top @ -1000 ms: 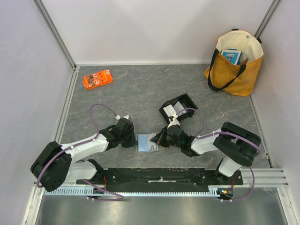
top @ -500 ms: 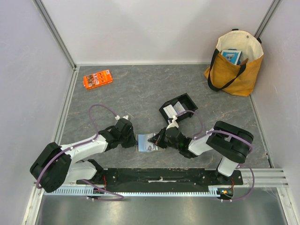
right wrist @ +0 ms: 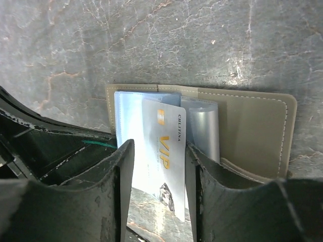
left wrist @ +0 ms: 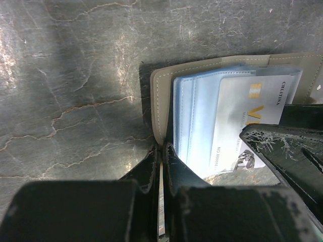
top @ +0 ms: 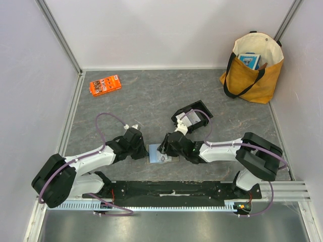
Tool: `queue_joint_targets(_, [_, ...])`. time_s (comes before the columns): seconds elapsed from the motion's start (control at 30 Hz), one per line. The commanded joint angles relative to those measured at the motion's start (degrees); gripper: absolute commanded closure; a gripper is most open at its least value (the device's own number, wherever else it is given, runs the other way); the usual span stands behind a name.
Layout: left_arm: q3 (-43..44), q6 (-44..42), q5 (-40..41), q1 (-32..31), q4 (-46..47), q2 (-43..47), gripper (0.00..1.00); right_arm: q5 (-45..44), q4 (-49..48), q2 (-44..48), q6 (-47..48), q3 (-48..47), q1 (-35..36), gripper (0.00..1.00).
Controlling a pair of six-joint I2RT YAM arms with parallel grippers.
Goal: Put the credit cards into the card holder
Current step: Insert the credit card into the card holder.
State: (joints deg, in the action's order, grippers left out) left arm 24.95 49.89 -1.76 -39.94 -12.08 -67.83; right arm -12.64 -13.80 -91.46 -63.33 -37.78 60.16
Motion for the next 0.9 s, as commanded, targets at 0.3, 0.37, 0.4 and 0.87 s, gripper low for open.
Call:
queue_joint_targets(0.3, [0.8,-0.7,-0.3,-0.3,-2.3,1.0,0.98,-3.1,21.0,-4.1,7.9,-11.9,2.9,0.42])
queue_joint_targets(0.37, [1.2,-0.7,-0.7,-0.2,-2.3,1.5,0.98,-3.2,20.5,-4.6,9.1,-13.5,4.2,0.42])
queue_joint_targets(0.4, [1.2,-0.6,-0.8,-0.3,-2.2,1.5,0.98,-3.2,20.2,-4.8,9.6,-14.1,4.6,0.42])
queue_joint_targets(0.87, [2.4,-0.5,-1.3,-0.3,-1.5,1.2,0.98,3.0,15.7,-8.0,11.3,-18.1,6.3,0.48])
